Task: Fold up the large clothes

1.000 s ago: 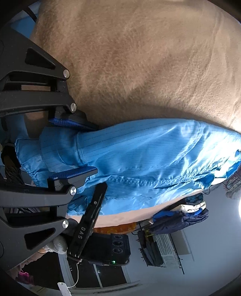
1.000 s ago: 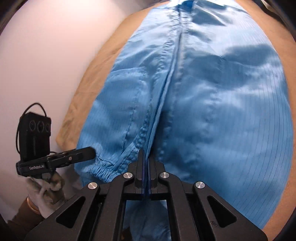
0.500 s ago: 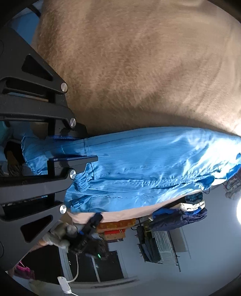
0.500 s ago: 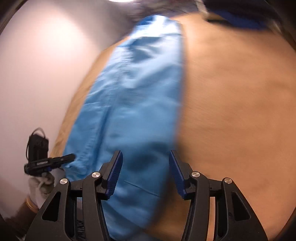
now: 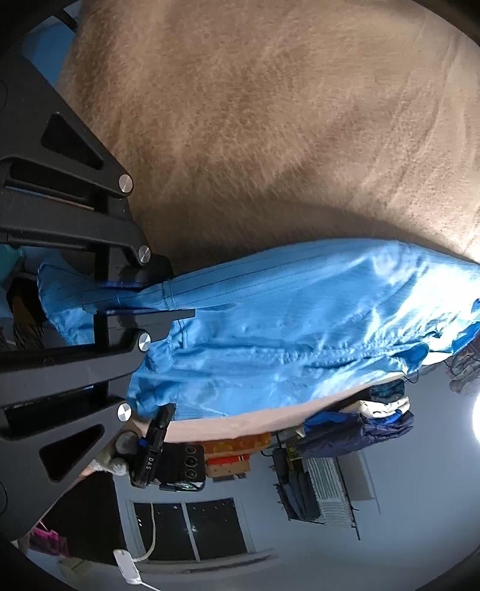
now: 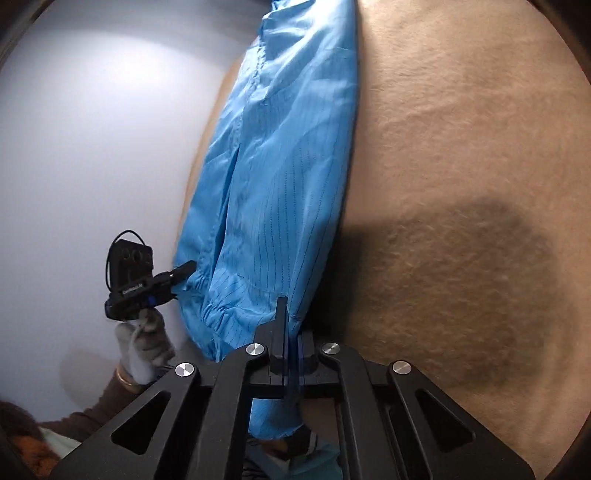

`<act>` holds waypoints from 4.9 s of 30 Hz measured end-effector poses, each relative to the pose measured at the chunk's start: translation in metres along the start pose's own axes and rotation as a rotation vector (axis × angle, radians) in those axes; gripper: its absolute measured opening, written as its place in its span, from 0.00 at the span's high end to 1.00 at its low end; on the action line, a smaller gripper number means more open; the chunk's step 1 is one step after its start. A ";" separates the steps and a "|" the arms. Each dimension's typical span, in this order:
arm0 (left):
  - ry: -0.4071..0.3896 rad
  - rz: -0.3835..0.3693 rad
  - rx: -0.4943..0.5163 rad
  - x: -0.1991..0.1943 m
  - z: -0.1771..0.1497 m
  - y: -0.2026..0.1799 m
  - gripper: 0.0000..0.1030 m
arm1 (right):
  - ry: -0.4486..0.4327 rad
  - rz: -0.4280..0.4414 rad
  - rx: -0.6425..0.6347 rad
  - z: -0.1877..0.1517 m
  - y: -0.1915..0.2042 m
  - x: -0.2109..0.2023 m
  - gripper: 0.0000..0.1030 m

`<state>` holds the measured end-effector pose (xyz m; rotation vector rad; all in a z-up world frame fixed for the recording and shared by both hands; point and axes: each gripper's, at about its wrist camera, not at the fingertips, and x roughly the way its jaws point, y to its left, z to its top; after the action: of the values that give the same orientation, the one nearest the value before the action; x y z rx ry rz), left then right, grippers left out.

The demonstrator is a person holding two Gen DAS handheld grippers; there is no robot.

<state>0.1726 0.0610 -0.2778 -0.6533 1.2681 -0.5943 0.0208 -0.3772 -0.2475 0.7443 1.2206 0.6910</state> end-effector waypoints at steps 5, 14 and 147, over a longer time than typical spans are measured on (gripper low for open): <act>-0.051 -0.062 0.005 -0.011 0.015 -0.023 0.96 | -0.086 0.094 -0.017 0.013 0.015 -0.019 0.98; -0.141 -0.121 0.012 -0.025 0.072 -0.055 0.96 | -0.245 0.142 -0.043 0.065 0.037 -0.049 0.98; -0.229 0.230 0.063 0.041 0.189 -0.021 0.77 | -0.206 -0.510 -0.242 0.170 0.039 0.004 0.72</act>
<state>0.3649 0.0388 -0.2572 -0.4990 1.0871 -0.3566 0.1851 -0.3729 -0.1889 0.2737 1.0547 0.3198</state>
